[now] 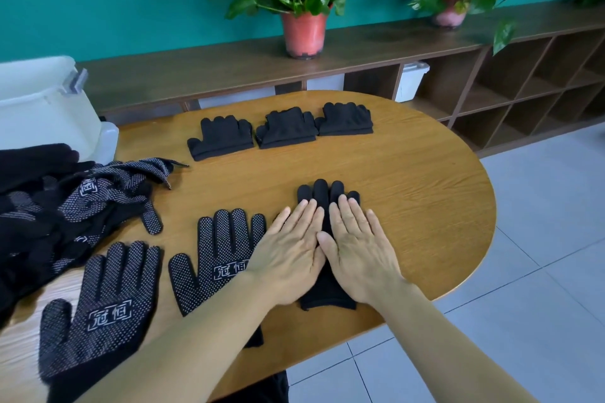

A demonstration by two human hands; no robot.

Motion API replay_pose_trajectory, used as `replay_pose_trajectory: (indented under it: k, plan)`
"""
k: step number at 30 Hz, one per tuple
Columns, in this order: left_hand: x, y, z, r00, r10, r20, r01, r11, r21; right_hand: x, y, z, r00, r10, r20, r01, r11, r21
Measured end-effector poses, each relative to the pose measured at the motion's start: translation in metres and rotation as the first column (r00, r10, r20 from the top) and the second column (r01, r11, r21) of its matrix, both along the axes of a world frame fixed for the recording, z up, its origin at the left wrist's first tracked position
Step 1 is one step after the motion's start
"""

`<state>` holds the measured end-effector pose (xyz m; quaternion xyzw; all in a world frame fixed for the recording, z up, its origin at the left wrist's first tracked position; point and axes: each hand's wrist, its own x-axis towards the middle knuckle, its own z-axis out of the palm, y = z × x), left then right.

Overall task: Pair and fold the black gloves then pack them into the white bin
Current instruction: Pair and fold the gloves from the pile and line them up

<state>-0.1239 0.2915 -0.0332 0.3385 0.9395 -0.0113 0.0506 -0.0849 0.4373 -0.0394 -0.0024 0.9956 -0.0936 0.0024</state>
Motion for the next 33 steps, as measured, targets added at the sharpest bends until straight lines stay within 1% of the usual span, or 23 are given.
replay_pose_trajectory:
  k: [2, 5, 9, 12, 14, 16, 19, 21, 24, 25, 26, 27, 29, 30, 32, 33]
  plan:
    - [-0.004, 0.006, 0.001, 0.999, 0.037, 0.020, -0.037, 0.999, 0.033, -0.008, 0.005, 0.001, 1.000, 0.006, 0.025, -0.006, 1.000, 0.025]
    - [-0.007, 0.011, 0.002, 0.999, 0.044, 0.030, -0.046, 0.997, 0.056, -0.012, 0.011, 0.004, 0.998, 0.030, 0.049, -0.032, 0.999, 0.044]
    - [-0.006, -0.001, 0.005, 0.998, 0.062, 0.023, -0.062, 0.998, 0.007, -0.009, 0.020, 0.006, 0.996, 0.057, 0.067, -0.063, 0.993, 0.097]
    - [-0.004, -0.022, 0.009, 0.991, 0.131, -0.014, -0.131, 0.990, -0.058, -0.003, 0.035, 0.012, 0.997, 0.011, 0.079, -0.024, 0.986, 0.163]
    - [0.001, -0.033, 0.011, 0.984, 0.168, -0.059, -0.171, 0.984, -0.049, 0.005, 0.038, 0.018, 0.999, -0.009, 0.031, 0.005, 0.991, 0.131]
    - [0.011, -0.035, 0.013, 0.985, 0.146, -0.091, -0.147, 0.989, -0.003, 0.015, 0.029, 0.020, 1.000, 0.025, -0.018, -0.024, 0.995, 0.092]
    - [0.032, -0.032, 0.008, 0.997, 0.041, -0.065, -0.041, 0.999, -0.009, 0.031, 0.014, 0.012, 0.992, 0.122, 0.030, -0.124, 0.986, 0.111]
    - [0.036, -0.032, 0.009, 0.997, 0.029, -0.066, -0.032, 0.998, -0.050, 0.035, 0.018, 0.007, 0.992, 0.115, 0.048, -0.120, 0.986, 0.120]
    - [0.031, -0.038, 0.017, 0.997, 0.008, -0.070, -0.016, 0.993, -0.116, 0.035, 0.033, 0.006, 0.997, 0.063, 0.046, -0.069, 0.986, 0.153]
    - [0.029, -0.041, 0.018, 0.998, -0.016, -0.065, 0.011, 0.996, -0.088, 0.036, 0.038, 0.007, 0.998, 0.045, 0.041, -0.051, 0.987, 0.155]
    - [0.027, -0.044, 0.018, 0.997, -0.047, -0.067, 0.045, 0.999, -0.020, 0.038, 0.042, 0.007, 0.999, 0.032, 0.027, -0.035, 0.989, 0.140]
    - [0.027, -0.046, 0.017, 0.993, -0.082, -0.082, 0.089, 0.993, 0.084, 0.039, 0.044, 0.008, 1.000, 0.029, 0.002, -0.029, 0.993, 0.112]
    - [0.030, -0.048, 0.015, 0.983, -0.150, -0.108, 0.174, 0.945, 0.276, 0.043, 0.043, 0.007, 0.995, 0.066, -0.081, -0.062, 0.997, 0.054]
    - [0.032, -0.047, 0.014, 0.980, -0.169, -0.106, 0.196, 0.921, 0.336, 0.045, 0.042, 0.005, 0.986, 0.101, -0.132, -0.096, 0.994, 0.044]
    - [0.035, -0.044, 0.012, 0.986, -0.159, -0.051, 0.166, 0.900, 0.404, 0.048, 0.038, -0.001, 0.963, 0.166, -0.213, -0.160, 0.986, 0.047]
    - [0.036, -0.042, 0.013, 0.989, -0.143, -0.027, 0.141, 0.893, 0.427, 0.049, 0.037, -0.004, 0.954, 0.195, -0.228, -0.188, 0.981, 0.049]
